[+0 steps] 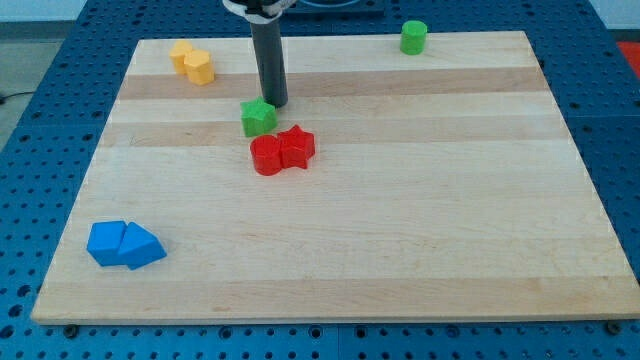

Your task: Place the green star above the red circle

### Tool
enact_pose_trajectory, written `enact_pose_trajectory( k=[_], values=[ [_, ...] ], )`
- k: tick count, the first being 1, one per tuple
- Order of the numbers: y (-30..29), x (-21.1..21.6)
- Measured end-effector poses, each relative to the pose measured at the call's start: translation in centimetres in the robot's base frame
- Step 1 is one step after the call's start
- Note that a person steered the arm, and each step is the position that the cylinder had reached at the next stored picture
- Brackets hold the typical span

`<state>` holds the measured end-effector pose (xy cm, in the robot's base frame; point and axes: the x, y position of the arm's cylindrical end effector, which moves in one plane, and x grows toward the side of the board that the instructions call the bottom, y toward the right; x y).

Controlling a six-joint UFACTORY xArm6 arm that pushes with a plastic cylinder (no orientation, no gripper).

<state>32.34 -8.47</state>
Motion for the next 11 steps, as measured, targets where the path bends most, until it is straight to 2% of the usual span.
enact_pose_trajectory(
  k=[2,7,9,11],
  values=[
    [-5.1,-0.1],
    [-1.0,2.5],
    [-1.0,3.0],
    [-4.7,3.0]
  ],
)
